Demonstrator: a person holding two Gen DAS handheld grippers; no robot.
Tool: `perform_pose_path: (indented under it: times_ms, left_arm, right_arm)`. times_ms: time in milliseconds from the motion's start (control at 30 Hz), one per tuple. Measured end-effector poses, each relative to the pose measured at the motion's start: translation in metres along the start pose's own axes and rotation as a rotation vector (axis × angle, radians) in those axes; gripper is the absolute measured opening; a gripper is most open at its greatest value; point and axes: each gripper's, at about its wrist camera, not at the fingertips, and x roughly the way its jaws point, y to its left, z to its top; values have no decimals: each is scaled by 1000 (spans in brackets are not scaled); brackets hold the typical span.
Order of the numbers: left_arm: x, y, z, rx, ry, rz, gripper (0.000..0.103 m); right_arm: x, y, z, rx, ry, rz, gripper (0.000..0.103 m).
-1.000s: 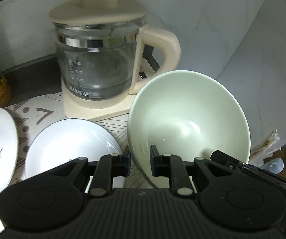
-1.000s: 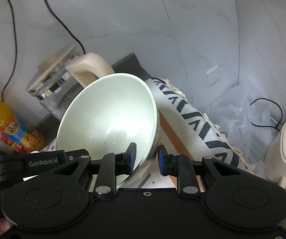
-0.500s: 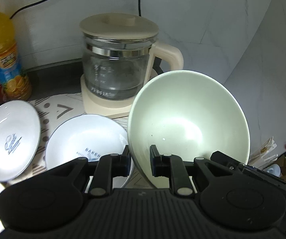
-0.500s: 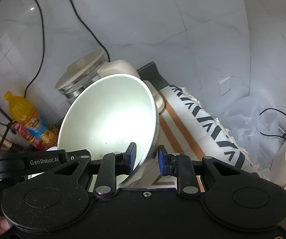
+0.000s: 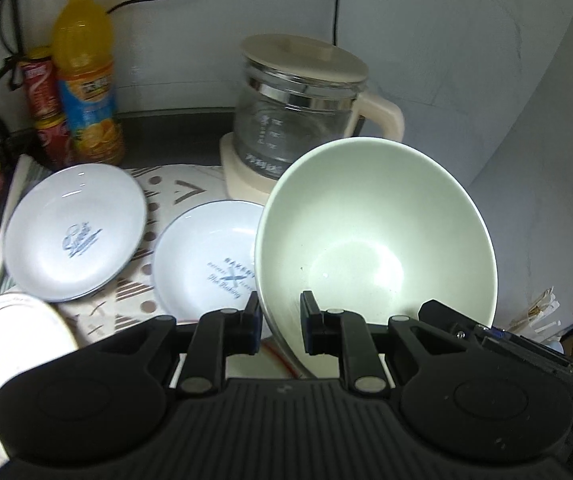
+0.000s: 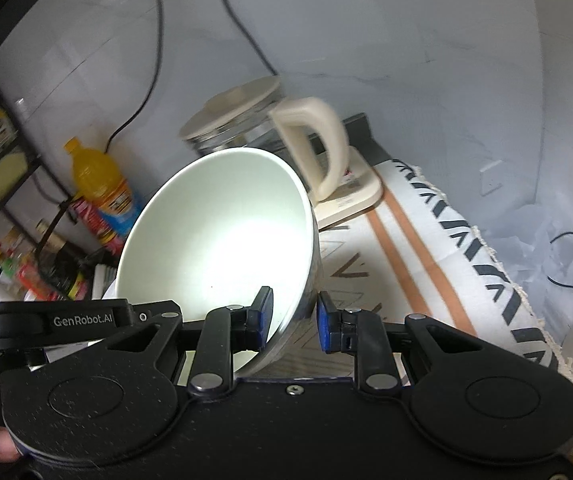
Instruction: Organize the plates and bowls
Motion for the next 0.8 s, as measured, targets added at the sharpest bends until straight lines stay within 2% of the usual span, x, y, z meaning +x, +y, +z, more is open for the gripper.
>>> perform_pose_path:
  times_ms: [200,800]
  left_arm:
    - [-14,16,-14,-29,5,33,18]
    - [-38,64,-44,-113,43,38,18]
  right_arm:
    - [-2,18,-12,-56,19,29,23]
    - [-7,55,-37,-143,93,71,23]
